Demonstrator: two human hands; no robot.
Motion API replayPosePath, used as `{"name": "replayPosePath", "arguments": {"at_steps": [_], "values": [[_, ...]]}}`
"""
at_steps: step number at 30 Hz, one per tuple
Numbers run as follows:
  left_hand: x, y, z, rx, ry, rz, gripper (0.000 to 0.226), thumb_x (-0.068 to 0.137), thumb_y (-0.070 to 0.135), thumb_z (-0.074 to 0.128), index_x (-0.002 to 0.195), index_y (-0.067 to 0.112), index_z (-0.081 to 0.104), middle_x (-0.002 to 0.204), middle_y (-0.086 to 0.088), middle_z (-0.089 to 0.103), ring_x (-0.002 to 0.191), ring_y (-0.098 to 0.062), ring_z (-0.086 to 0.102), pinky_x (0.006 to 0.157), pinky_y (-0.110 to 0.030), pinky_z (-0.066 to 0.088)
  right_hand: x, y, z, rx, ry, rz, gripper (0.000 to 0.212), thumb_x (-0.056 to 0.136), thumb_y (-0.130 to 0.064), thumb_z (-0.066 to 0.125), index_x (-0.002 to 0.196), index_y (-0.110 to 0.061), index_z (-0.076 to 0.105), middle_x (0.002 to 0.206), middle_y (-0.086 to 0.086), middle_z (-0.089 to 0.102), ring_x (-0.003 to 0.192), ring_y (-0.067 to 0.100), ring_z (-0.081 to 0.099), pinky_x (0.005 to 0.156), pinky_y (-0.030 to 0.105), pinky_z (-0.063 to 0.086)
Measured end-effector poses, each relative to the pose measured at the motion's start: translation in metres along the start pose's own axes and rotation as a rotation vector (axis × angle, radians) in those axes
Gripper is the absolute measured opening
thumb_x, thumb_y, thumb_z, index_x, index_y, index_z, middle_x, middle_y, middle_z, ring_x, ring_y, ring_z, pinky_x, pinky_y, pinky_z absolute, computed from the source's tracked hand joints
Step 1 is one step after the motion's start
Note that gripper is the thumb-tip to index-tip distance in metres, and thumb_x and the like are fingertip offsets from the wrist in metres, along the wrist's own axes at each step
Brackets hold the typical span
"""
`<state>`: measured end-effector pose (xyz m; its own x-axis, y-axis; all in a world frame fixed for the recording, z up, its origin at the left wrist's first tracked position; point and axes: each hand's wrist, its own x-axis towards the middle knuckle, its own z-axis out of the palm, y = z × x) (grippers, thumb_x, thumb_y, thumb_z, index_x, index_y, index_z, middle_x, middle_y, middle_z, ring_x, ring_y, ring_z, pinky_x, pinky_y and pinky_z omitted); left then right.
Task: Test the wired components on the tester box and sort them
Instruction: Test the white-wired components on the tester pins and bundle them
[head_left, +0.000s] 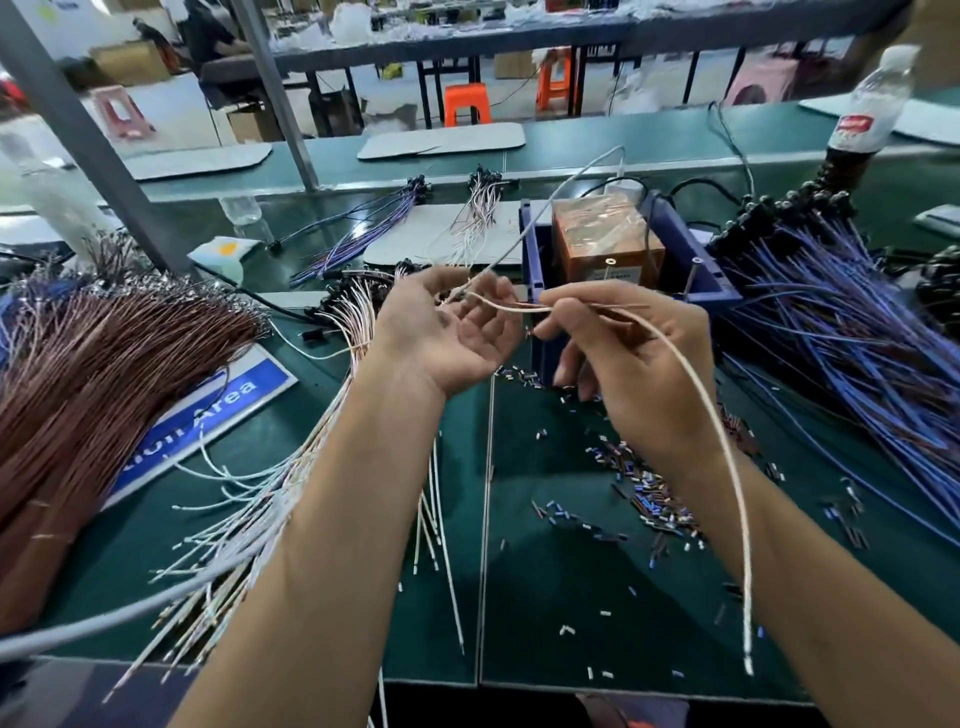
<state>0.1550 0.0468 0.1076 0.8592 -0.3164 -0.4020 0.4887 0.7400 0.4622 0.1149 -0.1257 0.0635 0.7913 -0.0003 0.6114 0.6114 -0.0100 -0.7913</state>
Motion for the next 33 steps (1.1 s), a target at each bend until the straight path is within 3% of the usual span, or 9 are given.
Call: {"name": "replayPosePath", "arguments": {"at_steps": [4, 7, 11, 13, 16, 20, 24, 28, 33], "values": [[0.002, -0.044, 0.003, -0.053, 0.0, -0.183, 0.035, 0.103, 0.02, 0.044, 0.073, 0.009, 0.056, 0.066, -0.003, 0.065, 0.052, -0.02, 0.067, 0.069, -0.01, 0.054, 0.004, -0.008, -0.042, 0.039, 0.118, 0.042, 0.025, 0.106, -0.031, 0.059, 0.097, -0.013, 0.075, 0.073, 0.006, 0.072, 0.045, 0.02, 0.059, 0.037, 0.027, 0.043], [0.001, -0.084, 0.006, -0.032, -0.036, -0.234, 0.038, 0.106, 0.019, 0.044, 0.074, 0.008, 0.061, 0.072, -0.004, 0.068, 0.062, -0.027, 0.074, 0.058, -0.028, 0.062, 0.015, -0.009, -0.067, 0.06, 0.25, 0.084, 0.037, 0.108, -0.036, 0.054, 0.086, -0.013, 0.073, 0.058, 0.002, 0.062, 0.039, 0.018, 0.049, 0.038, 0.022, 0.036], [0.001, -0.093, 0.014, -0.087, -0.07, 0.125, 0.037, 0.108, 0.019, 0.041, 0.073, 0.012, 0.052, 0.053, 0.002, 0.042, 0.057, -0.021, 0.066, 0.072, -0.031, 0.056, 0.017, -0.001, -0.083, 0.122, 0.282, 0.146, 0.036, 0.107, -0.038, 0.058, 0.083, -0.016, 0.074, 0.055, 0.002, 0.056, 0.038, 0.017, 0.044, 0.04, 0.02, 0.031], [0.001, -0.089, 0.014, -0.019, -0.117, 0.376, 0.033, 0.108, 0.018, 0.039, 0.077, 0.014, 0.048, 0.052, 0.004, 0.032, 0.049, -0.014, 0.047, 0.06, -0.026, 0.043, 0.012, 0.004, -0.088, 0.134, 0.253, 0.195, 0.031, 0.104, -0.037, 0.063, 0.081, -0.018, 0.074, 0.057, 0.001, 0.058, 0.039, 0.015, 0.045, 0.039, 0.019, 0.032], [0.011, -0.091, 0.014, 0.513, -0.13, 0.795, 0.029, 0.108, 0.017, 0.045, 0.08, 0.012, 0.052, 0.056, 0.005, 0.035, 0.046, -0.011, 0.031, 0.047, -0.028, 0.025, 0.004, 0.013, -0.084, 0.059, 0.138, 0.258, 0.03, 0.101, -0.033, 0.067, 0.08, -0.013, 0.073, 0.059, 0.003, 0.063, 0.039, 0.014, 0.048, 0.038, 0.019, 0.034], [0.031, -0.106, 0.013, 1.505, -0.109, 1.214, 0.013, 0.101, 0.023, 0.06, 0.093, 0.014, 0.06, 0.079, 0.007, 0.061, 0.069, -0.013, 0.055, 0.061, -0.038, 0.047, 0.004, 0.022, -0.08, -0.011, 0.05, 0.245, 0.033, 0.102, -0.023, 0.067, 0.079, 0.001, 0.07, 0.057, 0.007, 0.065, 0.037, 0.015, 0.05, 0.036, 0.021, 0.037], [0.049, -0.112, -0.001, 1.622, -0.181, 1.181, 0.007, 0.097, 0.029, 0.065, 0.096, 0.025, 0.059, 0.08, 0.014, 0.066, 0.07, -0.004, 0.059, 0.063, -0.032, 0.048, -0.002, 0.032, -0.09, -0.046, 0.034, 0.258, 0.031, 0.101, -0.021, 0.068, 0.075, -0.005, 0.071, 0.053, 0.007, 0.063, 0.037, 0.016, 0.05, 0.036, 0.022, 0.038], [0.063, -0.118, -0.018, 1.47, -0.207, 0.971, 0.009, 0.093, 0.022, 0.074, 0.094, 0.014, 0.069, 0.08, 0.004, 0.074, 0.074, -0.015, 0.071, 0.068, -0.042, 0.058, -0.011, 0.046, -0.095, -0.054, 0.072, 0.327, 0.023, 0.097, -0.023, 0.072, 0.076, -0.015, 0.077, 0.055, 0.006, 0.065, 0.039, 0.013, 0.052, 0.037, 0.02, 0.038], [0.068, -0.119, -0.032, 1.4, -0.168, 0.963, 0.006, 0.087, 0.01, 0.081, 0.087, 0.01, 0.075, 0.077, 0.002, 0.074, 0.071, -0.013, 0.071, 0.069, -0.038, 0.059, -0.016, 0.055, -0.092, -0.09, 0.089, 0.323, 0.011, 0.093, -0.019, 0.078, 0.082, -0.014, 0.079, 0.063, 0.007, 0.07, 0.044, 0.012, 0.058, 0.039, 0.02, 0.041]]}}
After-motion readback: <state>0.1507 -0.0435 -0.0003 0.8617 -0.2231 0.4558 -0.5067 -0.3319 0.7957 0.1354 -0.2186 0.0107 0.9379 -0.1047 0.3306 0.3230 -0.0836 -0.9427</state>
